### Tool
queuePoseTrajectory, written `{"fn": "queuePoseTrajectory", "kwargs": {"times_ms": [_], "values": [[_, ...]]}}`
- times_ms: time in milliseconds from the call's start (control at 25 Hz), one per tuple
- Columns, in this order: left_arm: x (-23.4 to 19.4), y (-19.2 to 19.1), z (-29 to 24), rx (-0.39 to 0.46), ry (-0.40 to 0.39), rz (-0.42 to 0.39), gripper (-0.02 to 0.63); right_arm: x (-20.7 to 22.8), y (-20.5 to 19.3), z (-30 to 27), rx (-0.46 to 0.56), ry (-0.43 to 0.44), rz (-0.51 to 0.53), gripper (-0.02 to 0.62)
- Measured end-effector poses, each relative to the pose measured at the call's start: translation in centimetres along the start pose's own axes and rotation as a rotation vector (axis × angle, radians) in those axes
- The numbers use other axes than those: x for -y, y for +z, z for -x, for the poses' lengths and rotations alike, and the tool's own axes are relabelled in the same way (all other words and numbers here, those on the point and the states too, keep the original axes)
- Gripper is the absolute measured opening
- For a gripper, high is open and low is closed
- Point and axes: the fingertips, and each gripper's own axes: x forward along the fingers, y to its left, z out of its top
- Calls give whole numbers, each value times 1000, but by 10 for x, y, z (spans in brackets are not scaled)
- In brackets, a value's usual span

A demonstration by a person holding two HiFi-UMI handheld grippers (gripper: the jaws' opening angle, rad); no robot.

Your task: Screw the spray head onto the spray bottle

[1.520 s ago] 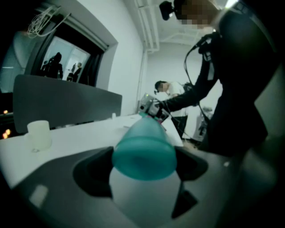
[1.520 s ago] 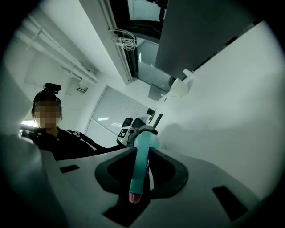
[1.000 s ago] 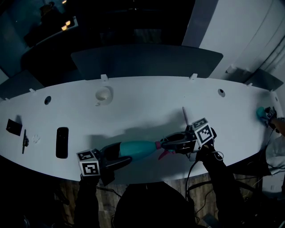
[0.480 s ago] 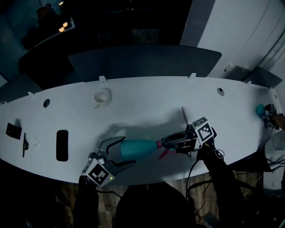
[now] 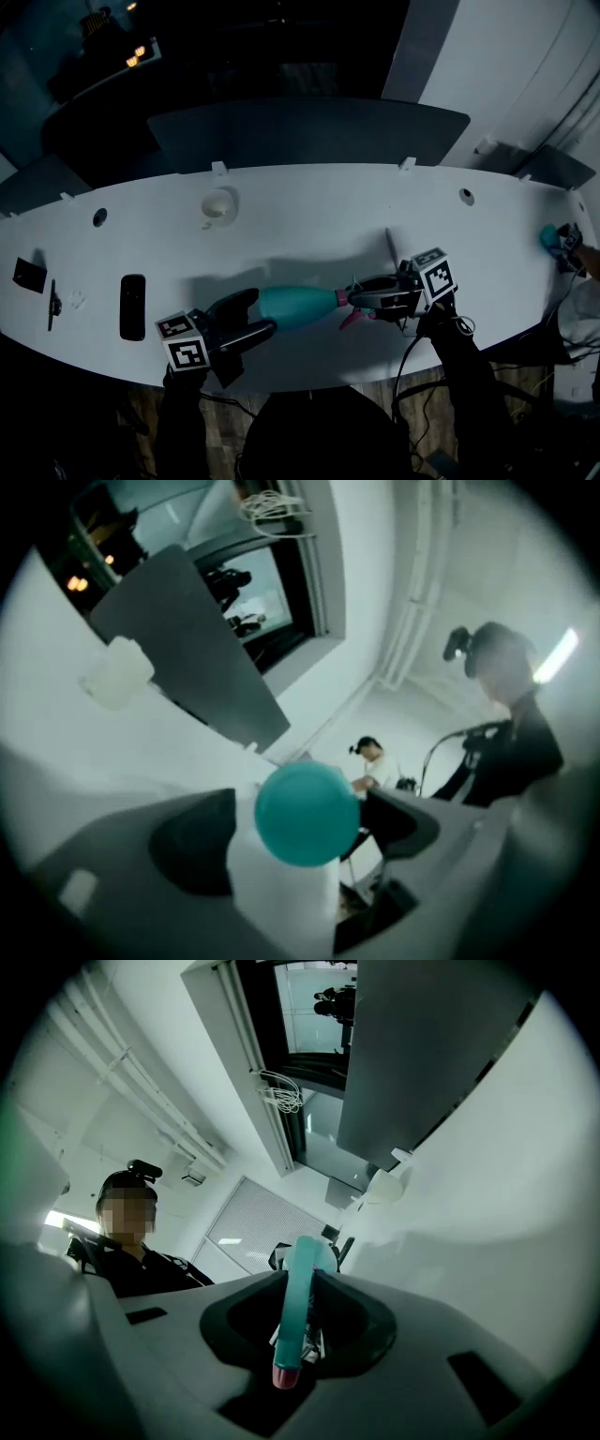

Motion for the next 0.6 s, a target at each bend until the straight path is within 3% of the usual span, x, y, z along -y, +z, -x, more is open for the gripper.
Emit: {"fn": "queuePoseTrajectory", "kwargs": {"times_ms": [80,160,240,320,400,560,600], "values": [[3,-1,-8,3,-34,73,437,1,-5,-3,-34,1,0,95],[3,-7,-18,-39,-47,82,436,2,-10,-5,-54,11,-8,95],[7,-15,-24,-92,-73,52,434,2,-11,-5,-48,14,-12,95],[10,-21,-27,-135,-84,-32,430,2,-11,-3,-38,10,-14,95],[15,-28,-28,-192,-67,-237,428,2,-13,-1,-38,7,-23,95],[21,-38,-37,-383,49,-966,427,4,-16,3,-32,-13,-40,95],[20,-37,-39,-420,82,-1084,426,5,-15,3,-23,-19,-42,95]]}}
